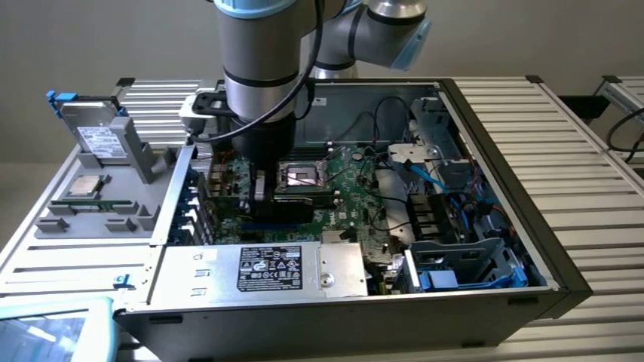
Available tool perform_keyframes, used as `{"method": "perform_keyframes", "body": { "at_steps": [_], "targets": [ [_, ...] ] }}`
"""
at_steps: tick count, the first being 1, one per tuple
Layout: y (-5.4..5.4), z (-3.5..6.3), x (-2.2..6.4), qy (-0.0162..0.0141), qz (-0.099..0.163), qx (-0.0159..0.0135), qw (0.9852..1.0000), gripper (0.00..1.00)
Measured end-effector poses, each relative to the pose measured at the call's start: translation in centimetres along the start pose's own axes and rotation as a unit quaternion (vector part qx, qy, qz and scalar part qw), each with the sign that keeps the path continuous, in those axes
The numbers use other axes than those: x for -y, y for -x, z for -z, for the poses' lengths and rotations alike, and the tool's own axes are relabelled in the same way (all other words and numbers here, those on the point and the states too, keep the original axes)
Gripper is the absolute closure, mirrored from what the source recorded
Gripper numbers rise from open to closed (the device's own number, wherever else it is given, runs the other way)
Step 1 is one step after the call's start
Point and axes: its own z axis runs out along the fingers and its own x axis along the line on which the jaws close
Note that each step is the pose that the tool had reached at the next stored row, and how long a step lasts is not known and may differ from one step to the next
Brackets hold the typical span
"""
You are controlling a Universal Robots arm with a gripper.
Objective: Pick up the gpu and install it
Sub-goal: 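Insert the gpu into the slot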
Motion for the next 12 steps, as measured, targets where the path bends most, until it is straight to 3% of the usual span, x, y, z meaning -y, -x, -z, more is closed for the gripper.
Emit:
{"method": "perform_keyframes", "body": {
  "at_steps": [12],
  "targets": [
    [0.02, -0.20, -0.04, 0.0006, 0.000, -0.0001, 1.0000, 0.72]
  ]
}}
